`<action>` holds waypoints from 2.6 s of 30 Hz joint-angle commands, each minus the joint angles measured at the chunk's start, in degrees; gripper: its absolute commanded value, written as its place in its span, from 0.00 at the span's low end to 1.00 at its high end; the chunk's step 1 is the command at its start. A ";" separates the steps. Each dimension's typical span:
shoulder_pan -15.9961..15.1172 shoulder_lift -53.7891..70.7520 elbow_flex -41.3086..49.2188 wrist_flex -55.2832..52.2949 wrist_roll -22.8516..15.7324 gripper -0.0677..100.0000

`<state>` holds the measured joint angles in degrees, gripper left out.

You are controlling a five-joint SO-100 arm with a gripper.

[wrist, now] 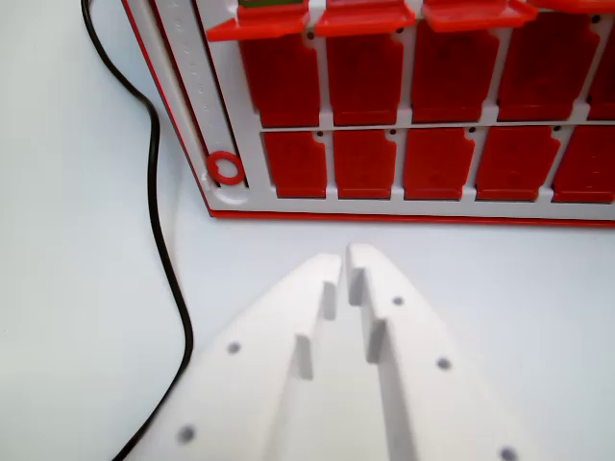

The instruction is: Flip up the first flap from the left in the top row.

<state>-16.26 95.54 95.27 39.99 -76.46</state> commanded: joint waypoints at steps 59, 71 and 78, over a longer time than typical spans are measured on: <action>-2.99 -33.57 -51.06 2.20 7.12 0.00; -5.19 -18.46 -44.38 15.29 8.61 0.00; -2.29 -6.42 -35.77 19.60 4.83 0.00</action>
<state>-19.95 77.52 59.68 58.54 -69.61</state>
